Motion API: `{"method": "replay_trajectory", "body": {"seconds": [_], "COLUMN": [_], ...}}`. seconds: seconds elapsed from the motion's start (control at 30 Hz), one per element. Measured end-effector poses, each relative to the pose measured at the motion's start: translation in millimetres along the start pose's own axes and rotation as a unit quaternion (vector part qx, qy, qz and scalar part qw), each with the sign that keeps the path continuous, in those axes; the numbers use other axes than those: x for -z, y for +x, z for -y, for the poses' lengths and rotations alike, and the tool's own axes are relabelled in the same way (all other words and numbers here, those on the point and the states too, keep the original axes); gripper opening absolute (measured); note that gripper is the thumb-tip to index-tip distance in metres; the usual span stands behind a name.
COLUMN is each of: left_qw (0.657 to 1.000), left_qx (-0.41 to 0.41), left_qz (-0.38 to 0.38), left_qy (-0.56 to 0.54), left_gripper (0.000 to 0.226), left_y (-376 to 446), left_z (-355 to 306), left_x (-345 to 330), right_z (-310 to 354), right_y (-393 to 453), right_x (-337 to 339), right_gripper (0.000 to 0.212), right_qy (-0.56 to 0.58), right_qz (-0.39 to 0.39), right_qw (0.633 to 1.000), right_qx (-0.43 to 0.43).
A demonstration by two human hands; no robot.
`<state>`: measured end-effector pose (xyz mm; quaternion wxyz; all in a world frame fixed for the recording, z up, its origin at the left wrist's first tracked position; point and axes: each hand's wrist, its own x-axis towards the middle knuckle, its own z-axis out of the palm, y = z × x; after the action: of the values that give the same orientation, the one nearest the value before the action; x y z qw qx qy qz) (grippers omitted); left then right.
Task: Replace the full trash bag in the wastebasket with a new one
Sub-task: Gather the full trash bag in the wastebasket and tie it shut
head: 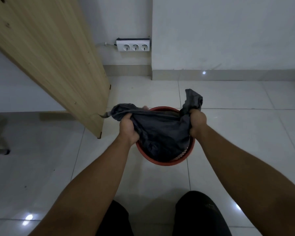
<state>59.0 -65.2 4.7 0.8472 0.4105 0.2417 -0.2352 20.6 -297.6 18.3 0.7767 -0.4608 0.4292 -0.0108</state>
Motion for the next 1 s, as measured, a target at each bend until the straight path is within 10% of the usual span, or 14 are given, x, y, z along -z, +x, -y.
{"method": "replay_trajectory", "body": {"seconds": [0.1, 0.23, 0.37, 0.7, 0.83, 0.93, 1.0], "left_qw": [0.996, 0.996, 0.992, 0.969, 0.976, 0.993, 0.994], "left_qx": [0.002, -0.006, -0.062, -0.041, -0.047, -0.026, -0.016], "left_qz": [-0.077, -0.062, -0.062, -0.176, -0.165, -0.108, -0.094], "left_qy": [-0.053, -0.061, 0.095, 0.168, 0.137, 0.023, -0.045], "left_gripper": [0.046, 0.042, 0.005, 0.043, 0.027, 0.026, 0.026], "left_y": [-4.8, -8.4, -4.2, 15.1, 14.9, 18.5, 23.6], "left_z": [8.6, 12.2, 33.5, 65.6, 67.2, 59.1, 53.7], "left_x": [-11.7, -21.5, -25.2, -13.3, -15.1, -5.4, 0.9], "right_z": [-9.2, -22.8, -38.7, -74.1, -70.8, -59.1, -57.6], "right_y": [-19.1, -20.5, -10.6, 11.2, 11.6, 8.4, 6.4], "right_x": [-8.9, 0.0, 1.8, -6.1, -2.8, 3.9, 9.6], "right_gripper": [0.046, 0.064, 0.035, 0.017, 0.01, 0.01, 0.02], "right_qy": [0.053, -0.327, -0.513, -0.581, -0.518, -0.224, -0.017], "right_qz": [0.16, 0.26, 0.137, 0.068, 0.093, 0.104, 0.086], "right_qw": [0.986, 0.895, 0.804, 0.757, 0.813, 0.957, 0.991], "right_qx": [0.014, 0.159, 0.267, 0.292, 0.25, 0.154, 0.1]}}
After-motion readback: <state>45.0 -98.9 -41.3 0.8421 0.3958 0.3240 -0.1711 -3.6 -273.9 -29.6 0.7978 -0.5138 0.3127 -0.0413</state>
